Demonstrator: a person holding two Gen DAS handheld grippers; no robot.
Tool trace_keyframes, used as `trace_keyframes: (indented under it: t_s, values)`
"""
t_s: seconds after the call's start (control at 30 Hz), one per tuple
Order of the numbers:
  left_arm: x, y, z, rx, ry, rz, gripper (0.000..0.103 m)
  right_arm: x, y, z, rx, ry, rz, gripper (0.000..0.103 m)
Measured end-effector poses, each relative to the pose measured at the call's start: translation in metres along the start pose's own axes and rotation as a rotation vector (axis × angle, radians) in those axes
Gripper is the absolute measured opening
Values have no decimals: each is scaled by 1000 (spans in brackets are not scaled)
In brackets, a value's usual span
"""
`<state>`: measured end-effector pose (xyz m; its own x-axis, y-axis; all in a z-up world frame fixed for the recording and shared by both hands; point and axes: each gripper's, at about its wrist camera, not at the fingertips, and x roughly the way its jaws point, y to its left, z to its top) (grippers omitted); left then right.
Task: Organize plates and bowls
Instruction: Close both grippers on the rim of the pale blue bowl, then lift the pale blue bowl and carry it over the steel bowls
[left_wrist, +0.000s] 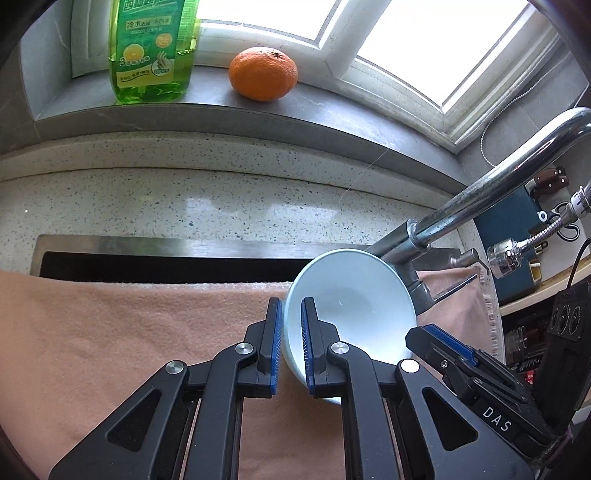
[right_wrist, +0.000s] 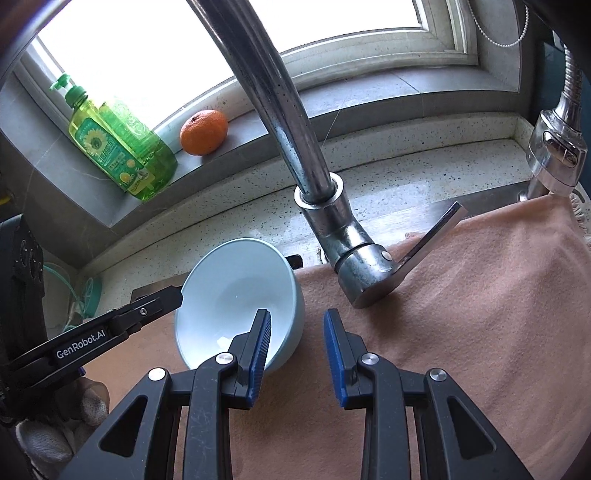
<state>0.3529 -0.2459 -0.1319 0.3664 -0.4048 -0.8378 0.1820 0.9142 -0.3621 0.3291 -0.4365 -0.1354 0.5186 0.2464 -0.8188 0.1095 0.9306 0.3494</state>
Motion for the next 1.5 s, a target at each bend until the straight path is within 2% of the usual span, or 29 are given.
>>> trace_keyframes:
  t_s: [0.3,0.5,0.87,1.17,1.5]
  values:
    - [6,2,1,-4,8,-4,9,11,1,0,3,26,7,26]
    - [12,4,0,-5,23,0,8,18,3,-1,4,50,17,15]
    - [9,1,-3,-1,18,7,6,17,6,0,9,48,11,12]
    - [-13,0,-8,-14,-12,-8,6,0,10,-1,5,25,18,11]
    - [-62,0,-18,-21,-89,-14,6,-35,34,-7,-34,-6,47,11]
